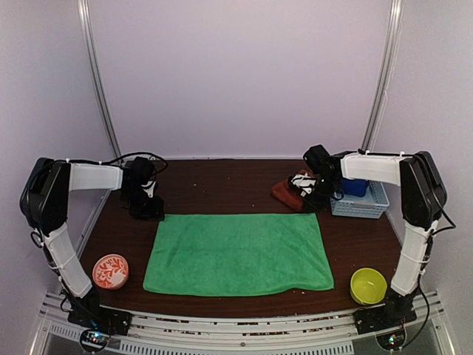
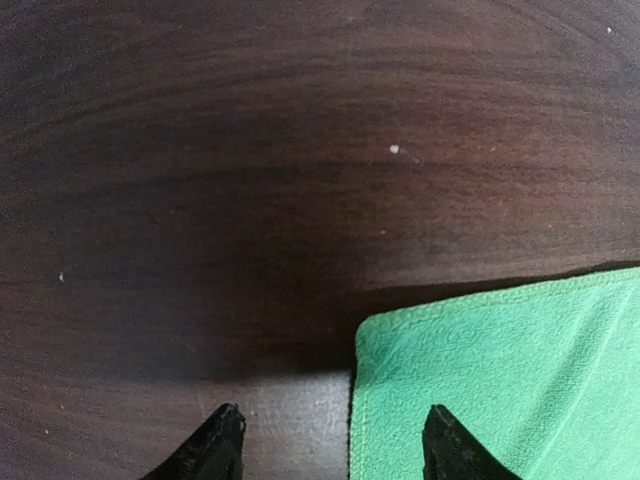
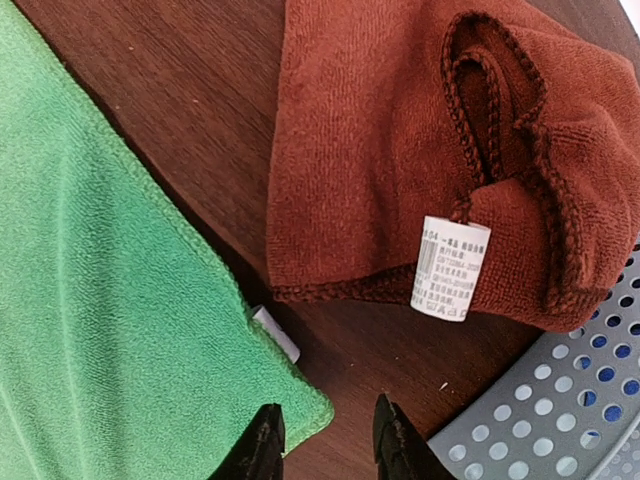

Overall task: Roll the towels
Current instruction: Smooth out the towel at the center of the board, then pick up the towel from the center of the board, then fold the towel at the center of the board.

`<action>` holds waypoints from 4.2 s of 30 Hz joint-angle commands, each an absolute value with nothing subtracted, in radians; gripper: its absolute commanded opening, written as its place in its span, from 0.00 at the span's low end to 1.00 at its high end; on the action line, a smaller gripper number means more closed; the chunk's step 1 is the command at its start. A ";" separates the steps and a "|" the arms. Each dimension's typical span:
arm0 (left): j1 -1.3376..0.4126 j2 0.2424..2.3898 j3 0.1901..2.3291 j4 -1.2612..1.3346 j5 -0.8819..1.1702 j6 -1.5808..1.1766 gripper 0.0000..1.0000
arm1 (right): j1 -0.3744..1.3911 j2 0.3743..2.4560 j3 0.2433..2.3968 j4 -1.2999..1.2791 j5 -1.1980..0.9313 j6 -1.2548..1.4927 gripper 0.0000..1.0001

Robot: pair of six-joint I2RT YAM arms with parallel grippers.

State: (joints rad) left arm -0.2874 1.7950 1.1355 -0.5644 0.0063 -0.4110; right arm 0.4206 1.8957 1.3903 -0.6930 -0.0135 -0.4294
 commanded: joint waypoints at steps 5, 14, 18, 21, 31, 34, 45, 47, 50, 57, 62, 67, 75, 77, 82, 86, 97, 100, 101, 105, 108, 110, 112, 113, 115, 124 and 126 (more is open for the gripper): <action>-0.277 1.821 1.210 -0.539 0.028 -0.363 0.61 | 0.381 1.982 1.463 -0.772 0.011 -0.339 0.38; -0.278 1.828 1.196 -0.549 0.006 -0.351 0.61 | 0.352 2.039 1.496 -0.807 -0.059 -0.312 0.40; -0.278 1.827 1.190 -0.549 0.005 -0.351 0.60 | 0.338 2.053 1.507 -0.810 -0.113 -0.315 0.35; -0.277 1.824 1.187 -0.549 0.001 -0.350 0.59 | 0.327 2.069 1.514 -0.821 -0.171 -0.312 0.28; -0.277 1.813 1.177 -0.549 -0.011 -0.338 0.58 | 0.310 2.066 1.523 -0.823 -0.252 -0.320 0.02; -0.278 1.810 1.173 -0.545 -0.010 -0.331 0.58 | 0.310 2.011 1.517 -0.794 -0.222 -0.316 0.00; -0.261 1.796 1.134 -0.459 0.112 -0.328 0.64 | 0.309 1.940 1.474 -0.715 -0.197 -0.306 0.00; -0.253 1.803 1.129 -0.446 0.135 -0.328 0.63 | 0.310 1.940 1.471 -0.714 -0.200 -0.304 0.00; -0.253 1.818 1.127 -0.442 0.141 -0.327 0.59 | 0.311 1.939 1.471 -0.714 -0.204 -0.304 0.00; -0.253 1.859 1.168 -0.426 0.129 -0.341 0.43 | 0.313 1.941 1.468 -0.718 -0.216 -0.305 0.00; -0.253 1.887 1.191 -0.451 0.123 -0.328 0.36 | 0.313 1.931 1.461 -0.714 -0.212 -0.305 0.00; -0.253 1.896 1.177 -0.449 0.124 -0.325 0.36 | 0.313 1.929 1.457 -0.712 -0.213 -0.305 0.00; -0.253 1.921 1.184 -0.428 0.150 -0.325 0.25 | 0.312 1.931 1.462 -0.714 -0.218 -0.302 0.00; -0.253 1.924 1.186 -0.422 0.152 -0.325 0.24 | 0.313 1.931 1.459 -0.712 -0.218 -0.302 0.00; -0.253 1.952 1.219 -0.434 0.167 -0.319 0.16 | 0.313 1.934 1.460 -0.712 -0.218 -0.301 0.00; -0.253 1.948 1.228 -0.444 0.161 -0.314 0.00 | 0.311 1.934 1.463 -0.713 -0.211 -0.301 0.00; -0.253 1.733 1.227 -0.429 0.089 -0.295 0.00 | 0.270 1.850 1.469 -0.657 -0.158 -0.295 0.00; -0.252 1.682 1.195 -0.406 0.110 -0.297 0.00 | 0.261 1.827 1.453 -0.633 -0.152 -0.297 0.00; -0.253 1.668 1.191 -0.406 0.111 -0.299 0.00 | 0.259 1.824 1.450 -0.630 -0.155 -0.297 0.00; -0.253 1.630 1.168 -0.400 0.105 -0.302 0.00 | 0.252 1.805 1.426 -0.604 -0.170 -0.303 0.00; -0.253 1.609 1.151 -0.394 0.106 -0.302 0.00 | 0.252 1.790 1.408 -0.588 -0.183 -0.321 0.00; -0.253 1.591 1.139 -0.388 0.110 -0.302 0.00 | 0.249 1.769 1.383 -0.569 -0.200 -0.335 0.00; -0.253 1.575 1.128 -0.388 0.116 -0.302 0.00 | 0.250 1.751 1.355 -0.554 -0.211 -0.342 0.00; -0.253 1.570 1.125 -0.391 0.118 -0.301 0.00 | 0.250 1.745 1.345 -0.553 -0.221 -0.348 0.00; -0.253 1.560 1.118 -0.403 0.124 -0.300 0.00 | 0.249 1.731 1.320 -0.553 -0.237 -0.361 0.00; -0.253 1.520 1.033 -0.485 0.196 -0.297 0.00 | 0.251 1.618 1.187 -0.558 -0.304 -0.439 0.00; -0.253 1.524 1.017 -0.524 0.214 -0.294 0.00 | 0.252 1.605 1.165 -0.572 -0.315 -0.456 0.00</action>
State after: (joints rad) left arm -0.2607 1.5352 1.0515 -0.4519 0.1665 -0.3119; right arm 0.2607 1.6455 1.2022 -0.5640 -0.2783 -0.4049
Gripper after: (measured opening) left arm 0.002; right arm 0.004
